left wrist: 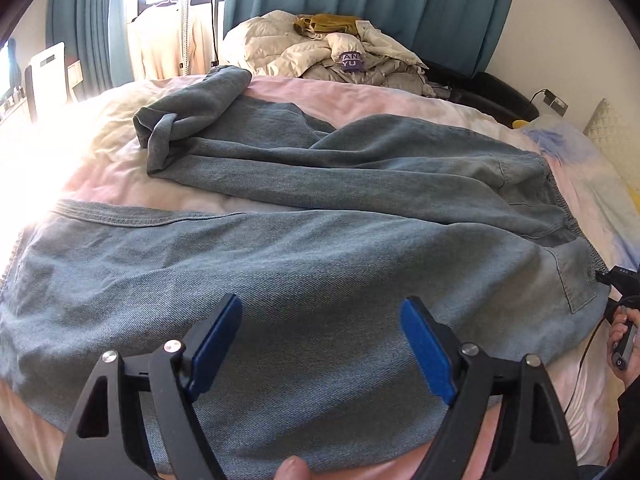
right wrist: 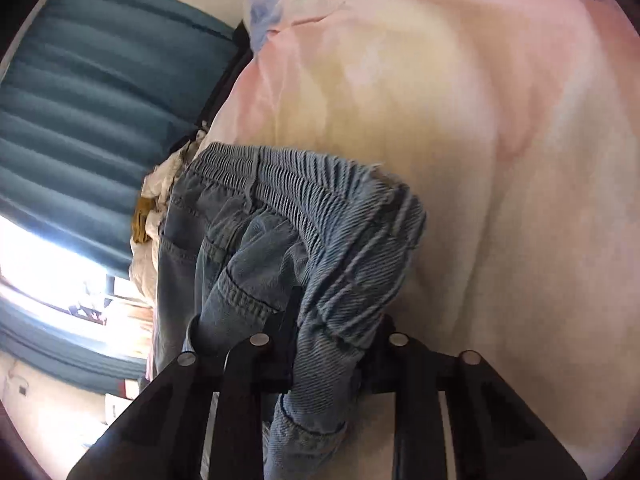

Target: Fold clothes

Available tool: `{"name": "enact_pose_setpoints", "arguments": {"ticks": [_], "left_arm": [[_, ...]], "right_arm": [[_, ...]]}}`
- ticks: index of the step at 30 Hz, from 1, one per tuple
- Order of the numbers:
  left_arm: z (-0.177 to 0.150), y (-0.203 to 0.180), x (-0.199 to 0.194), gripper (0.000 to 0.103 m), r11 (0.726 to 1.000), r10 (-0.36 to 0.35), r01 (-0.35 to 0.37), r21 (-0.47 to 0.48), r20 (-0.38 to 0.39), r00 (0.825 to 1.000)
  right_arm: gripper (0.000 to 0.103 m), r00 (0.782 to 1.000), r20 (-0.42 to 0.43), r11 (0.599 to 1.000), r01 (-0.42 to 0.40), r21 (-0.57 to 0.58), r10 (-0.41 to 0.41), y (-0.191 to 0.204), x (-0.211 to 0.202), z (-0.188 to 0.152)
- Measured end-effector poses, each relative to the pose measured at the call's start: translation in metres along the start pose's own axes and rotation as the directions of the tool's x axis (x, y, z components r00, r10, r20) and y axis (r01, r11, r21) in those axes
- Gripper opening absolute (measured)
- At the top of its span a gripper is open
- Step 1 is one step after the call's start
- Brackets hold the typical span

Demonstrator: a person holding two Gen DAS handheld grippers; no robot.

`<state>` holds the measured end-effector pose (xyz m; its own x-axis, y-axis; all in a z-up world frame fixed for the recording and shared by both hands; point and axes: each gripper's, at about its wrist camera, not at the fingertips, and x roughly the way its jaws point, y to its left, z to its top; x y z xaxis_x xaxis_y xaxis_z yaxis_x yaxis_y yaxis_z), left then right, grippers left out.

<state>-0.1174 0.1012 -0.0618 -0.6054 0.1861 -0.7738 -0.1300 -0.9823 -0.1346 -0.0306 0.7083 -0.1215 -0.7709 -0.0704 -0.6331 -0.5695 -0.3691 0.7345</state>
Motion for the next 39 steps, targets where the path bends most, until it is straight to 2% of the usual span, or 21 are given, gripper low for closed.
{"name": "enact_pose_setpoints", "arguments": {"ticks": [1,3,6,12,18,22,24,26,28,29,31,32,35,37,39], "left_arm": [[0.000,0.000,0.001,0.083,1.000,0.006,-0.006,0.000,-0.002,1.000],[0.001,-0.001,0.002,0.083,1.000,0.012,-0.012,0.000,-0.007,1.000],[0.001,-0.005,-0.001,0.083,1.000,0.026,-0.026,0.017,-0.006,1.000],[0.001,-0.010,-0.010,0.083,0.999,0.036,-0.036,0.039,0.003,0.999],[0.003,-0.005,-0.014,0.083,0.999,0.032,-0.032,0.028,0.010,0.999],[0.002,0.005,-0.012,0.083,1.000,0.028,-0.028,0.009,-0.008,1.000],[0.002,0.010,-0.012,0.083,1.000,0.022,-0.022,0.001,-0.019,1.000],[0.003,0.015,-0.013,0.083,1.000,0.009,-0.010,-0.012,-0.028,1.000],[0.005,0.018,-0.015,0.083,1.000,-0.003,0.002,-0.025,-0.029,1.000],[0.006,0.020,-0.017,0.083,0.999,-0.011,0.010,-0.032,-0.027,1.000],[0.006,0.022,-0.021,0.083,0.999,-0.026,0.025,-0.046,-0.022,0.999],[0.007,0.023,-0.022,0.083,0.998,-0.032,0.031,-0.052,-0.018,0.999],[0.007,0.028,-0.028,0.083,0.997,-0.051,0.050,-0.063,-0.005,0.999],[0.008,0.035,-0.031,0.083,0.995,-0.058,0.059,-0.075,0.004,0.998],[0.008,0.042,-0.030,0.083,0.993,-0.066,0.066,-0.100,0.011,0.998]], "right_arm": [[0.013,1.000,0.011,1.000,-0.015,0.027,0.014,-0.002,-0.002,0.001],[0.011,1.000,0.027,1.000,-0.006,-0.009,0.006,0.006,-0.011,0.001],[0.010,0.995,0.102,0.991,0.019,-0.135,-0.005,0.032,-0.037,0.001],[0.010,0.979,0.203,0.985,0.039,-0.165,-0.004,0.050,-0.083,0.018],[0.010,0.963,0.253,0.984,0.130,-0.120,-0.096,0.009,-0.103,0.036],[0.010,0.967,0.203,0.984,0.170,-0.060,-0.155,-0.037,-0.089,0.033],[0.011,0.966,0.193,0.981,0.184,-0.063,-0.169,-0.046,-0.082,0.028],[0.015,0.957,0.206,0.965,0.234,-0.116,-0.207,-0.037,-0.082,0.024],[0.026,0.943,0.214,0.944,0.290,-0.157,-0.254,-0.023,-0.087,0.020],[0.028,0.938,0.214,0.935,0.310,-0.170,-0.272,-0.018,-0.092,0.017],[0.049,0.930,0.222,0.921,0.337,-0.194,-0.293,-0.009,-0.106,0.009],[0.053,0.922,0.238,0.911,0.355,-0.207,-0.305,-0.003,-0.115,0.003],[0.056,0.897,0.304,0.877,0.402,-0.264,-0.320,0.022,-0.146,-0.014],[0.059,0.887,0.349,0.855,0.414,-0.313,-0.302,0.045,-0.166,-0.028],[0.060,0.892,0.366,0.841,0.401,-0.364,-0.266,0.075,-0.176,-0.046]]}}
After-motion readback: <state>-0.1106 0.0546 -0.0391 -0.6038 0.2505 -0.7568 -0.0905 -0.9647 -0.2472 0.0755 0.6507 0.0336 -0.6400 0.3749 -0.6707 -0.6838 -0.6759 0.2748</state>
